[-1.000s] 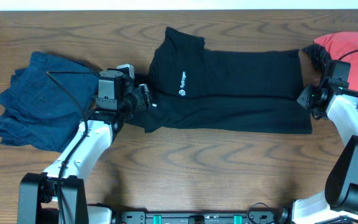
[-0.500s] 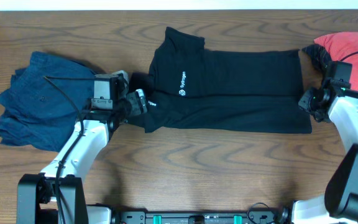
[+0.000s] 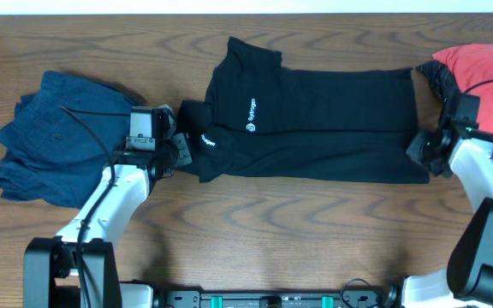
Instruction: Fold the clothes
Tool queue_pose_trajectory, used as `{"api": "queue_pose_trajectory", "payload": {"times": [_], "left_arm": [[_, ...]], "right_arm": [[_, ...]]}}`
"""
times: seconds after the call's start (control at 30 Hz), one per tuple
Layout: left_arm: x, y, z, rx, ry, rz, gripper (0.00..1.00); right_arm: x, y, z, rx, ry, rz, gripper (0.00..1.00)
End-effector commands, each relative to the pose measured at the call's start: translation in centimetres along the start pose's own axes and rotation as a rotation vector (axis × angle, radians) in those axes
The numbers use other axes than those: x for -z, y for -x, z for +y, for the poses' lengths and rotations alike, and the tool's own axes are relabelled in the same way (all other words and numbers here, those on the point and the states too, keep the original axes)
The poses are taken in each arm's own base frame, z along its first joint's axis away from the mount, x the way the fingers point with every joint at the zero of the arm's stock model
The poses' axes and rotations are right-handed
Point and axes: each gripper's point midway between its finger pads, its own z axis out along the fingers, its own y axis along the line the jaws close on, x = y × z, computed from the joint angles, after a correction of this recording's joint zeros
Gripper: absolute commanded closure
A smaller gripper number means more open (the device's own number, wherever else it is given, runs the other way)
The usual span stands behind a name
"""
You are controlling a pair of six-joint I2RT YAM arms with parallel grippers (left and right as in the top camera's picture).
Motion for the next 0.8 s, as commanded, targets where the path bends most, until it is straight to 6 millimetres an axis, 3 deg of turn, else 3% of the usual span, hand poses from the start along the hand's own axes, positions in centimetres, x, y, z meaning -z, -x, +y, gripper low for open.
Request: {"api": "queue_pose_trajectory", "payload": {"times": [0.0,0.23,0.37,0.43,0.53,0.77], "left_arm": [[-1.3,-0.9,1.0,0.009,0.034,0.038,0.68],[-3.9,-1.9,2.0,0.017,0.054,0.084,0.68],[-5.1,-4.1,3.4,0.033,0.107,0.166,0.73],[-4.8,-5.4,5.4,0.053,0.213,0.208,0.81],[-3.4,-6.6,8.9,0.154,0.408,0.229,0.81],[-2.5,-7.6,10.6,0.203,0.458,0.272,0.81]], "right_arm": [[-1.3,-1.5,0.3,0.003,0.024,0.035,0.89],[-2.4,-2.8,0.0,0.009,0.030,0.040,0.91],[-2.4,-2.9,-0.1,0.043,0.029,0.040,0.93],[-2.4,-2.8,-0.2,0.053,0.024,0.039,0.93],[-2.4,-2.7,-0.6,0.054,-0.002,0.030,0.94],[-2.5,-2.8,-0.9,0.081,-0.014,0.032,0.98]]}}
